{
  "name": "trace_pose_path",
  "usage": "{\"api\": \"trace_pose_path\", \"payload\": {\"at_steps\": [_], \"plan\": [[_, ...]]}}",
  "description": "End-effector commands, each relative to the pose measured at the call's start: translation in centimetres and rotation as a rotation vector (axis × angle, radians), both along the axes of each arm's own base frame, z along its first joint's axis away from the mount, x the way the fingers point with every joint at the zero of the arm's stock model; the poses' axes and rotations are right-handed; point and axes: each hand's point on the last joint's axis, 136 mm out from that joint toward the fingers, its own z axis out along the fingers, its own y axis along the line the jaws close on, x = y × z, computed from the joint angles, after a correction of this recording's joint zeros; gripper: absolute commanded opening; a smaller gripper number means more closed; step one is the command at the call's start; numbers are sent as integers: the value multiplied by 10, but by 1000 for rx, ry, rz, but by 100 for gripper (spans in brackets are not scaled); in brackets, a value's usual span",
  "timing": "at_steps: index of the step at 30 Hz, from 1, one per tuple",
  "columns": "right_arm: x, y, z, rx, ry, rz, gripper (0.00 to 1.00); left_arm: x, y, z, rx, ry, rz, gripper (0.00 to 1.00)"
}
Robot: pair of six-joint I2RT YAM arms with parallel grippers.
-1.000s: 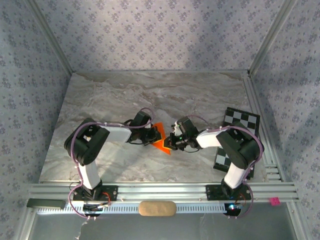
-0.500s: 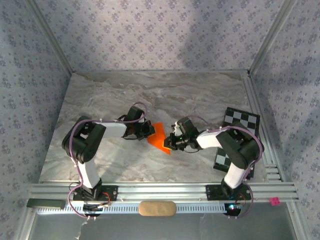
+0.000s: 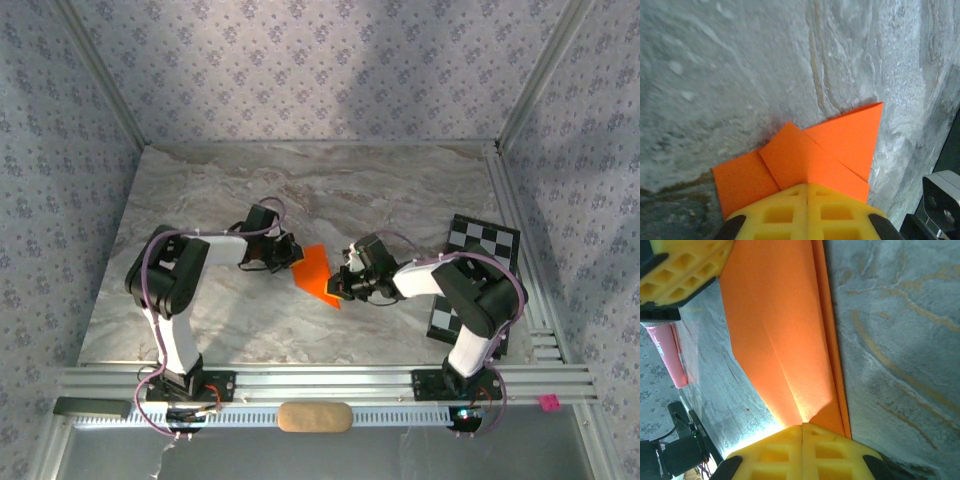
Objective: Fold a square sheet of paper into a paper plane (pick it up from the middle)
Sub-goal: Fourth fold the wing at the center of the table.
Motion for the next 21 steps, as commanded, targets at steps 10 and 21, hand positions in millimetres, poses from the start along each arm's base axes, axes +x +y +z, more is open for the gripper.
{"api": "trace_pose_path", "payload": {"at_steps": [10, 21], "plan": [[-42, -42, -58, -206, 194, -26, 0, 31, 26, -7, 144, -20, 56, 3], [-41, -42, -54, -200, 182, -27, 0, 40, 27, 3, 166, -24, 66, 4]]}}
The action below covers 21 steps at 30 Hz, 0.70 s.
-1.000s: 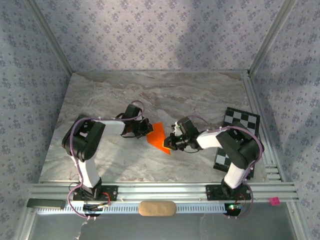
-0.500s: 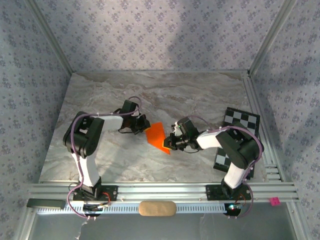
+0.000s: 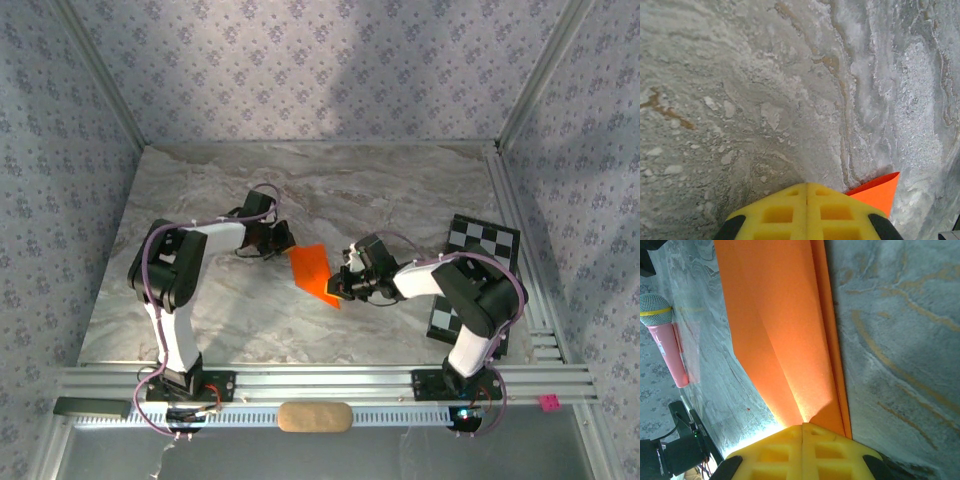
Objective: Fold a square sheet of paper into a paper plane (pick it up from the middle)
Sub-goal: Fourth fold the wing at the center of the table.
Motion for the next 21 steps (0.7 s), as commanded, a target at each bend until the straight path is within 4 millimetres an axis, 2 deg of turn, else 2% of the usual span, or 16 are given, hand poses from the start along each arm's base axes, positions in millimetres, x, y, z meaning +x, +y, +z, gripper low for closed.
{"api": "trace_pose_path", "payload": {"at_steps": [1, 7, 10, 14, 16, 21], "plan": [[-40, -42, -54, -206, 184, -29, 0, 2, 3, 5, 30, -5, -9, 4], [-34, -37, -48, -191, 163, -25, 0, -7, 12, 31, 76, -64, 14, 5], [-28, -29, -38, -166, 135, -12, 0, -16, 10, 45, 75, -95, 21, 7], [-20, -21, -26, -149, 91, 10, 0, -34, -11, 59, 43, -122, -34, 8], [-18, -20, -23, -154, 81, 16, 0, -44, -30, 60, 8, -124, -87, 8], [-16, -21, -20, -159, 73, 16, 0, -58, -57, 42, -36, -70, -154, 8]]}}
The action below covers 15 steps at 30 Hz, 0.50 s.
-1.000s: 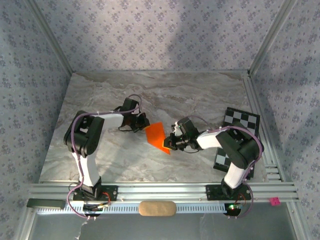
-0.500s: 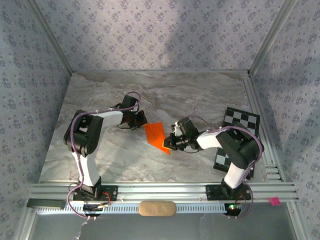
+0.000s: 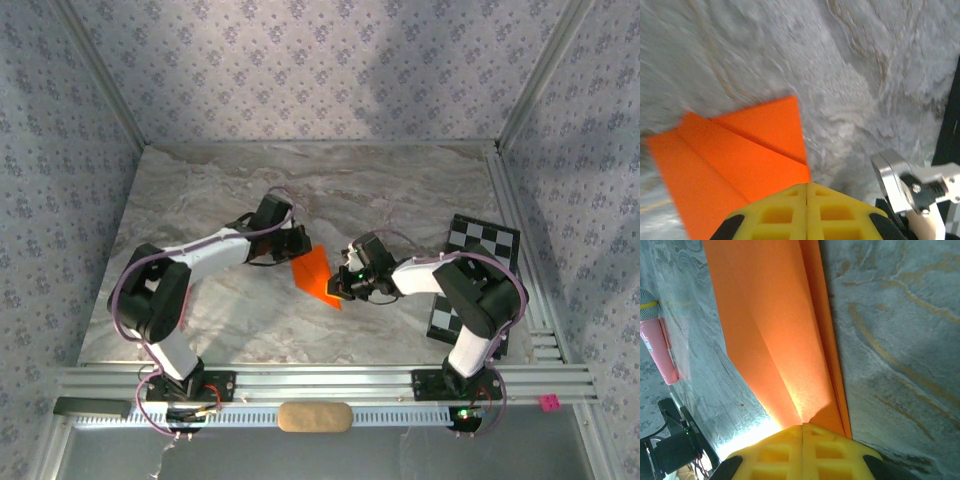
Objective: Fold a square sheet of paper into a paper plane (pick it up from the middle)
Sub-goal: Fourth fold the wing at the center of the table, then turn over the paper at the center of the table.
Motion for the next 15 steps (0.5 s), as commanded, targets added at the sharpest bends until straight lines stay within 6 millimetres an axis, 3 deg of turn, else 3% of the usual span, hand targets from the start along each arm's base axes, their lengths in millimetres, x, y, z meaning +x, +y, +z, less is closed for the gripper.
{"api": "trace_pose_path", "payload": {"at_steps": [1, 15], "plan": [[-15, -21, -22, -122, 61, -9, 0, -10, -10, -22, -26, 73, -33, 8], [-9, -18, -2, -89, 5, -8, 4, -13, -18, -49, -16, 138, -89, 9]]}}
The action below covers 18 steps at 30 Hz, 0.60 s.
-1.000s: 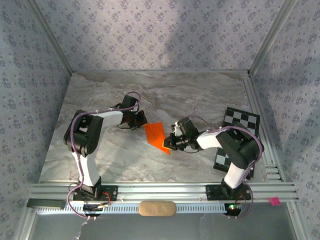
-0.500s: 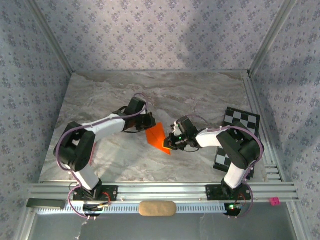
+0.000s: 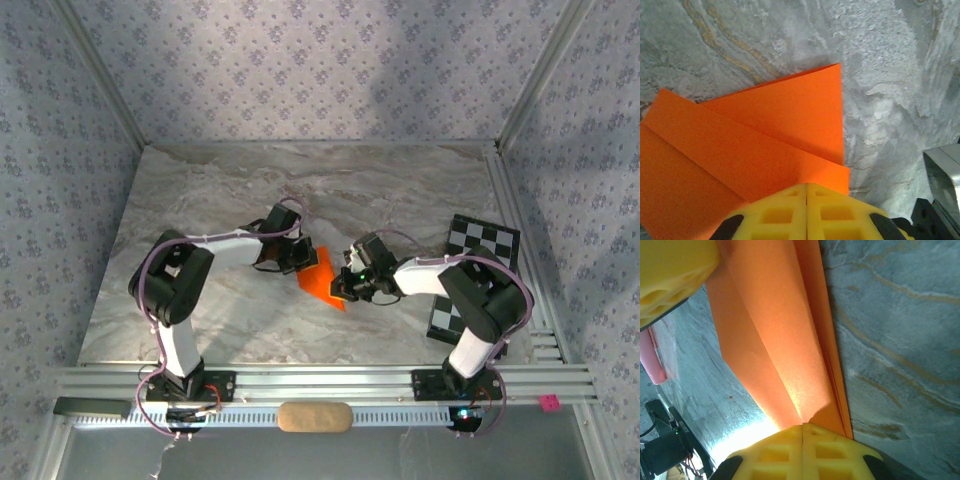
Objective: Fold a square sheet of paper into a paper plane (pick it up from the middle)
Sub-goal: Turn over the paper at the center of the table.
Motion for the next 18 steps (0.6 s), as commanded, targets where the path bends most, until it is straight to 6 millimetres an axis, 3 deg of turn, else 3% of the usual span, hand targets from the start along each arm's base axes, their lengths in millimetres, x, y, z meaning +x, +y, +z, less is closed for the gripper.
{"api": "trace_pose_path", "payload": {"at_steps": [1, 7, 15, 18], "plan": [[-5, -8, 1, -34, 1, -4, 5, 2, -5, -2, -10, 1, -28, 9], [-8, -19, 19, -26, -36, -57, 16, 0, -3, -11, 1, 21, -26, 9], [-30, -46, 16, -66, 47, -161, 30, -4, 0, -16, 17, 38, -21, 8], [-41, -40, 18, -26, 94, -121, 32, -4, 1, -15, 23, 44, -15, 8]]}}
